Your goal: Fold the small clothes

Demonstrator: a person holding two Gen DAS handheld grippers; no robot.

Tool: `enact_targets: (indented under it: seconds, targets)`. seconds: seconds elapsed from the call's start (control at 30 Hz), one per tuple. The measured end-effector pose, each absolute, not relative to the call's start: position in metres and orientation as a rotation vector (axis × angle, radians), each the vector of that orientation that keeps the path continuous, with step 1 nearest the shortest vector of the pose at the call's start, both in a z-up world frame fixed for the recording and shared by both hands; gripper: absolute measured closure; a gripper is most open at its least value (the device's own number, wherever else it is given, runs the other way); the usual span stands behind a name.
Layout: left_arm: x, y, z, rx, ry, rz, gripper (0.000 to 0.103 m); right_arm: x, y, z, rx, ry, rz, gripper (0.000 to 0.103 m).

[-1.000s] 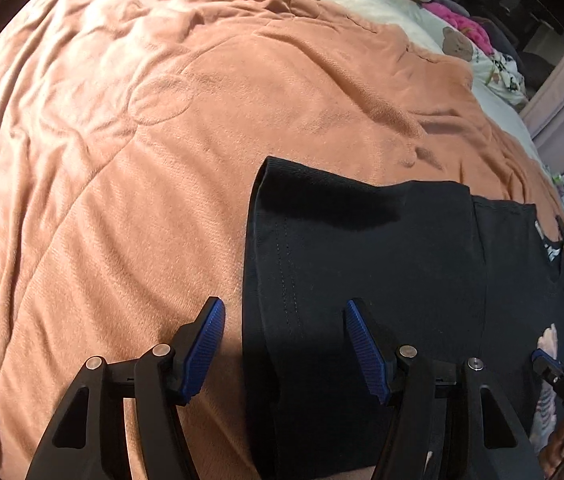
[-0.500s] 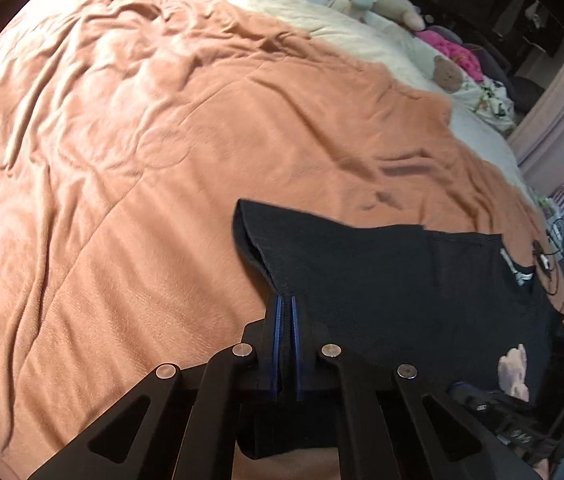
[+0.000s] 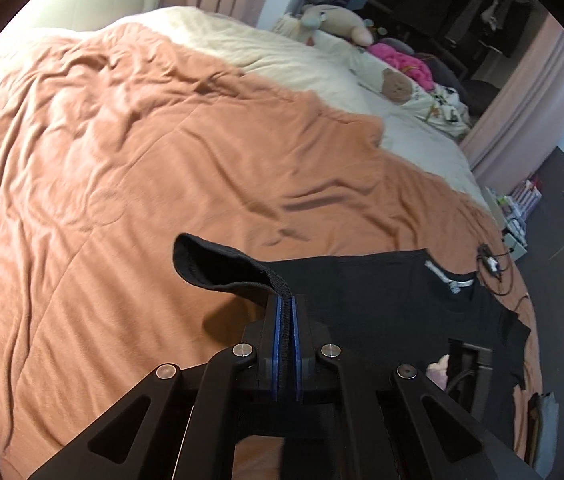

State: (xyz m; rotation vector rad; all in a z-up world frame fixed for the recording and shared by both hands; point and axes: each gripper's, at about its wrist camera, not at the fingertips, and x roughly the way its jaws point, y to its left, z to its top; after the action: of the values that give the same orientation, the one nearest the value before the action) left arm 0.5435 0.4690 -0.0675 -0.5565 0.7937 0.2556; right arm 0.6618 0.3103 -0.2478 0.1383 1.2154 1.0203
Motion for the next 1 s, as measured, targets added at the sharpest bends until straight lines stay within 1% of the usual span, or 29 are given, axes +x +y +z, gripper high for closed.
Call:
enact_targets:
  seconds: [0.03,0.13,0.2,0.23,0.27,0.33,0.37,0.7,0.73,0.77,0.83,0.9,1.0]
  targets:
    - [0.545,0.466,-0.064,-0.559,0.790,0.246,0.098,0.663,0.307,-0.243,0.139,1.211,1.014,0.094]
    - [0.553,0.452,-0.058,-0.561,0.790,0.215,0.098,0.670,0.289,-0.236,0.138,1.209,0.964,0.093]
    - [0.560,0.440,-0.056,-0.546,0.799,0.193,0.098,0.675,0.276,-0.232,0.149,1.200,0.950,0.090]
    - [0.562,0.435,-0.054,-0.540,0.801,0.183,0.098,0.677,0.268,-0.229,0.149,1.187,0.942,0.080]
    - [0.565,0.429,-0.053,-0.533,0.802,0.172,0.098,0.679,0.260,-0.225,0.144,1.171,0.929,0.067]
    - [0.573,0.415,-0.051,-0.525,0.806,0.145,0.098,0.682,0.246,-0.219,0.145,1.142,0.914,0.053]
    - [0.577,0.408,-0.050,-0.524,0.808,0.129,0.098,0.683,0.239,-0.216,0.143,1.131,0.910,0.052]
    - [0.612,0.326,-0.063,-0.464,0.893,-0.118,0.098,0.707,0.202,-0.201,0.099,1.105,0.832,0.052]
    - [0.614,0.320,-0.063,-0.450,0.900,-0.123,0.093,0.709,0.198,-0.197,0.102,1.108,0.828,0.051]
    - [0.615,0.319,-0.064,-0.453,0.905,-0.128,0.090,0.710,0.194,-0.196,0.104,1.110,0.827,0.044]
    - [0.616,0.323,-0.064,-0.473,0.901,-0.112,0.074,0.714,0.190,-0.194,0.117,1.106,0.821,0.035]
    - [0.614,0.330,-0.065,-0.462,0.889,-0.051,0.067,0.721,0.183,-0.196,0.131,1.108,0.826,0.034]
    - [0.611,0.344,-0.074,-0.464,0.896,-0.002,0.067,0.720,0.185,-0.200,0.134,1.113,0.851,0.034]
